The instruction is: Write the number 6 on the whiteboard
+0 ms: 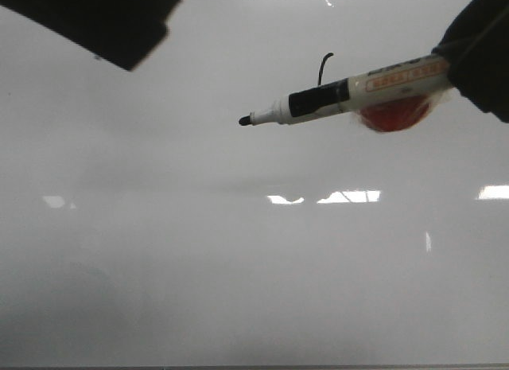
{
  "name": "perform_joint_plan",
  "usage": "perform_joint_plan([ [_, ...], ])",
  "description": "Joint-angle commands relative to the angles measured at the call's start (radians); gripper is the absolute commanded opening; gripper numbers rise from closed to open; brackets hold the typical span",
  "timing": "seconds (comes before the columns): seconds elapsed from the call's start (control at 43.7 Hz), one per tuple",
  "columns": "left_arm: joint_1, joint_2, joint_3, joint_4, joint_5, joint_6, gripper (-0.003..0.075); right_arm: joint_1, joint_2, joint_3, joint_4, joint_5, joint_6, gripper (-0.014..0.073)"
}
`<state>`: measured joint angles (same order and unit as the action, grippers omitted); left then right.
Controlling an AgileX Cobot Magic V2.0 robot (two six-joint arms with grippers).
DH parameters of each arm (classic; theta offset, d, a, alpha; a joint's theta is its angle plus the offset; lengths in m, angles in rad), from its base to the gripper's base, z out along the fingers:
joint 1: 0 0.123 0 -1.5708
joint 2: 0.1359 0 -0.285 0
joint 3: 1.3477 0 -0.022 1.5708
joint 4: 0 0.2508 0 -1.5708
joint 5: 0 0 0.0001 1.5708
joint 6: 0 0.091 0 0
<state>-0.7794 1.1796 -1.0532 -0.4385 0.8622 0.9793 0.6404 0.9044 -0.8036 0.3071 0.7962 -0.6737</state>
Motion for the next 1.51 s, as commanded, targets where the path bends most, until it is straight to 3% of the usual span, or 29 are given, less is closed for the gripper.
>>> perform_joint_plan([
  [0.0,-0.055,0.043,-0.061,-0.037,-0.077,0.024,0.0472,0.001,-0.010,-0.028,0.010,-0.045,-0.014,-0.0057],
  [0.275,-0.097,0.174,-0.121,-0.037,-0.112,0.053,0.0472,0.001,-0.010,-0.028,0.013,-0.046,-0.014,-0.0057],
  [0.733,-0.137,0.230,-0.121,-0.047,-0.162,0.117,0.0468,0.001,-0.010,-0.028,0.013,-0.048,-0.014,-0.0057],
  [0.847,-0.137,0.232,-0.121,-0.047,-0.161,0.117,0.0383,0.001,-0.010,-0.028,0.013,-0.048,-0.014,-0.0057],
  [1.053,-0.137,0.232,-0.121,-0.047,-0.161,0.117,0.0136,0.001,-0.010,-0.028,0.013,-0.048,-0.012,-0.0057],
  [1.168,-0.137,0.232,-0.121,-0.047,-0.161,0.117,0.0053,0.001,-0.010,-0.028,0.013,-0.049,-0.012,-0.0038],
  [1.259,-0.137,0.232,-0.121,-0.047,-0.162,0.117,0.0006,0.001,-0.010,-0.028,0.013,-0.049,-0.012,0.0065],
  [1.488,-0.126,0.232,-0.121,-0.040,-0.162,0.092,-0.0014,-0.009,-0.010,-0.029,-0.002,-0.039,-0.012,0.0561],
])
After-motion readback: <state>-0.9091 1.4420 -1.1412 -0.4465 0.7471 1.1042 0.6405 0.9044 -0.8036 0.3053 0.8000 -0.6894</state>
